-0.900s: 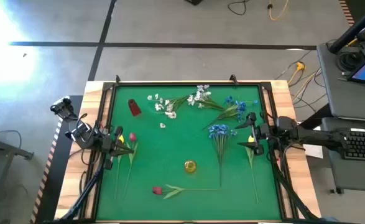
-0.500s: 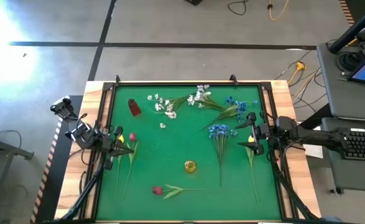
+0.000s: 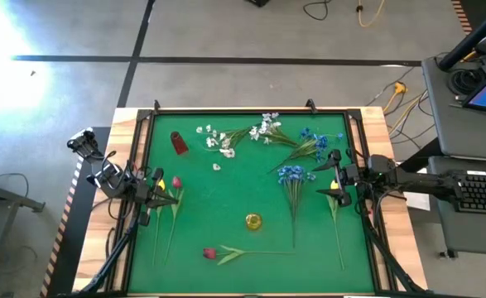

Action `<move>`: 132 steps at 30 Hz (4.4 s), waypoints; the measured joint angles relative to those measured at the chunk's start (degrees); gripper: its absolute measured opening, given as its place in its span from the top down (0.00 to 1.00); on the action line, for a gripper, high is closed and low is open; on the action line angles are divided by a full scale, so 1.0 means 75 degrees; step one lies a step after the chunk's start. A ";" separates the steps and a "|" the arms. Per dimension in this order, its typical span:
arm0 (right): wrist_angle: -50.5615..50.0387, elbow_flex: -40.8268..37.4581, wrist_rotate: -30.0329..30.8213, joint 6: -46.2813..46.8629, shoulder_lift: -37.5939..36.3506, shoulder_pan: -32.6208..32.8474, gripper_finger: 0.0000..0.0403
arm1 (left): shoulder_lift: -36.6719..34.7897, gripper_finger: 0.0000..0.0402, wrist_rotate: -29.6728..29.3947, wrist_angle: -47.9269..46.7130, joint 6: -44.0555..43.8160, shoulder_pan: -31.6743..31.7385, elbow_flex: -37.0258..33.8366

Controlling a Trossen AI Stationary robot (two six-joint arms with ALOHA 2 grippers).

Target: Sort flowers into vase by color

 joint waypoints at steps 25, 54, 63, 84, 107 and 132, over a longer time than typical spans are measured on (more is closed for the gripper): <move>-0.0002 0.0000 0.0002 0.0000 0.0000 -0.0002 0.19 | -0.0001 1.00 -0.0001 0.0000 -0.0001 0.0000 0.0003; 0.0062 -0.0003 -0.0009 0.2375 -0.0002 0.0001 0.19 | -0.0002 1.00 -0.0011 0.2399 0.0581 0.0002 0.0001; 0.0080 -0.0003 -0.0009 0.4514 -0.0002 0.0001 0.19 | -0.0003 1.00 -0.0011 0.4575 0.0569 0.0002 0.0003; 0.0108 -0.0003 0.1313 0.5869 0.0001 -0.0002 0.19 | 0.0423 1.00 -0.0125 0.4234 0.0497 0.0008 0.0003; 0.1308 0.0188 0.2526 0.5977 0.0471 0.0052 0.19 | 0.6441 1.00 -0.1812 0.7466 -0.1971 0.1319 0.0813; -0.4871 0.4349 0.2400 0.7178 0.5504 0.0164 0.19 | 0.7079 1.00 -0.1854 0.0983 -0.6041 0.1480 0.3233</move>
